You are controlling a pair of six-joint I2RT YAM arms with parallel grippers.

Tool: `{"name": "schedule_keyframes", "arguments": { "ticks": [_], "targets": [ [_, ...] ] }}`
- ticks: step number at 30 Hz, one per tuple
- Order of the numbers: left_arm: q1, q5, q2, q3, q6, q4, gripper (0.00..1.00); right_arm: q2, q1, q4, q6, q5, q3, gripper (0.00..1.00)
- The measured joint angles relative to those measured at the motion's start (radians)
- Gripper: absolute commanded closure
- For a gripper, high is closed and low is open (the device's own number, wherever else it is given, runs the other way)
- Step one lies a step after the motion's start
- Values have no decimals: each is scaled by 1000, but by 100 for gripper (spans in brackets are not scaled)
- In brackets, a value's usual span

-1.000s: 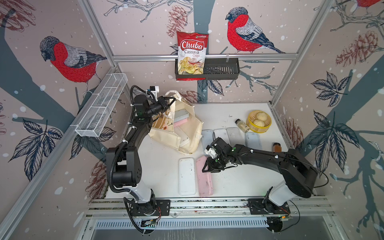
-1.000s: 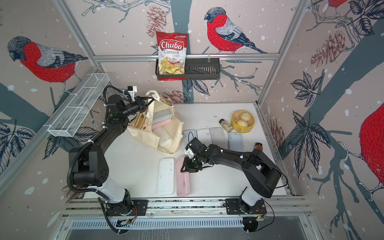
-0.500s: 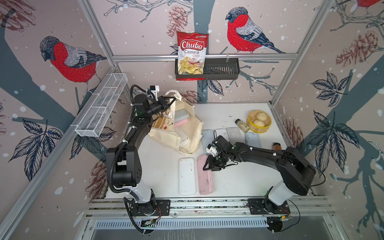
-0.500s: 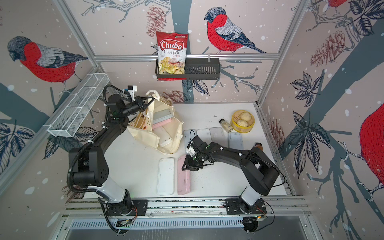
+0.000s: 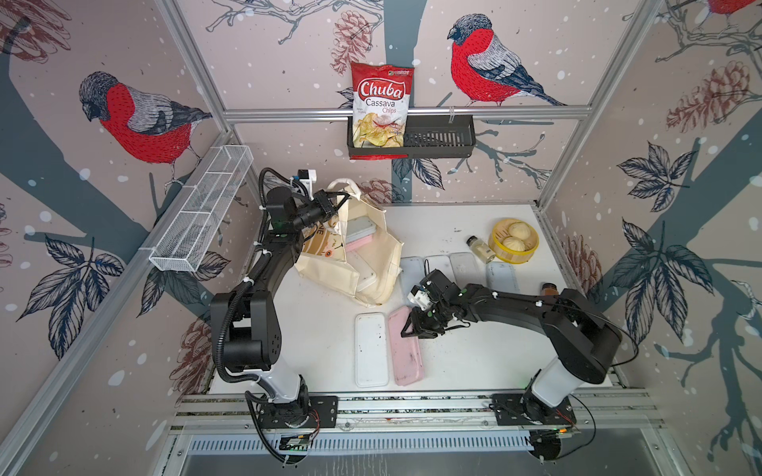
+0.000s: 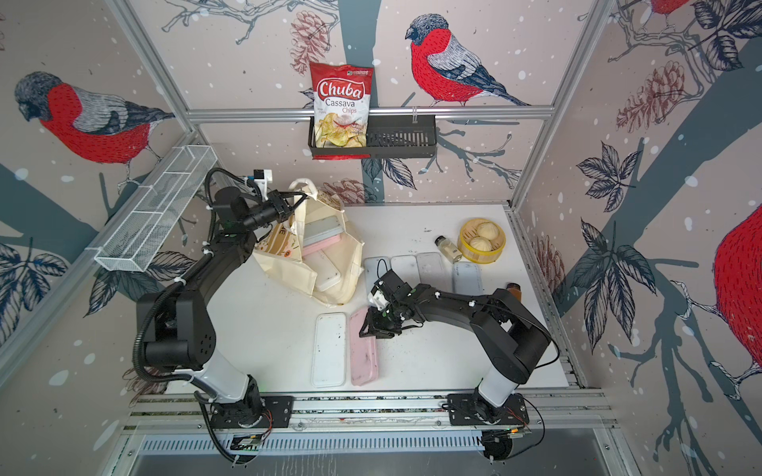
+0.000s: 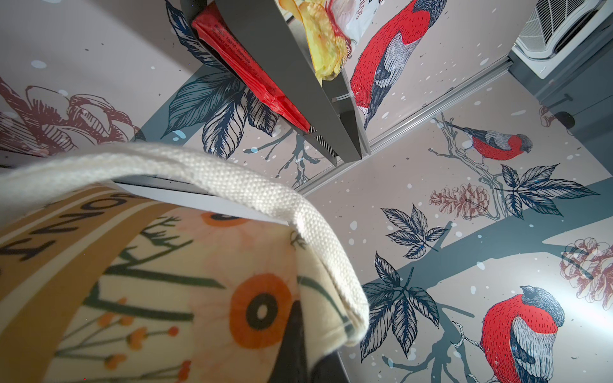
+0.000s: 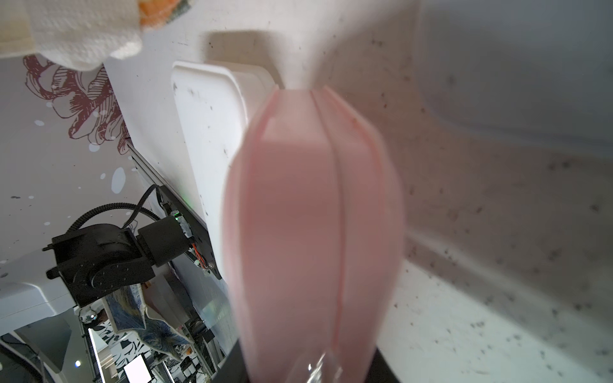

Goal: Take out the pencil case from the canvas bag
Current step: Place the pencil case at the center of the board.

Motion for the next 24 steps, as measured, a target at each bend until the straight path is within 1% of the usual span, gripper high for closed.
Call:
{"name": "schedule_keyframes", "arguments": {
  "ticks": [7, 18, 21, 24],
  "targets": [
    [0, 0, 0, 0, 0, 0, 100, -5, 0, 64, 44, -3, -31, 65],
    [0, -1, 2, 0, 0, 0, 100, -2, 1, 86, 45, -6, -48, 61],
    [0, -1, 2, 0, 0, 0, 100, -2, 1, 81, 45, 4, -49, 54],
    [0, 0, 6, 0, -1, 1, 100, -2, 1, 69, 46, 19, -49, 46]
  ]
}}
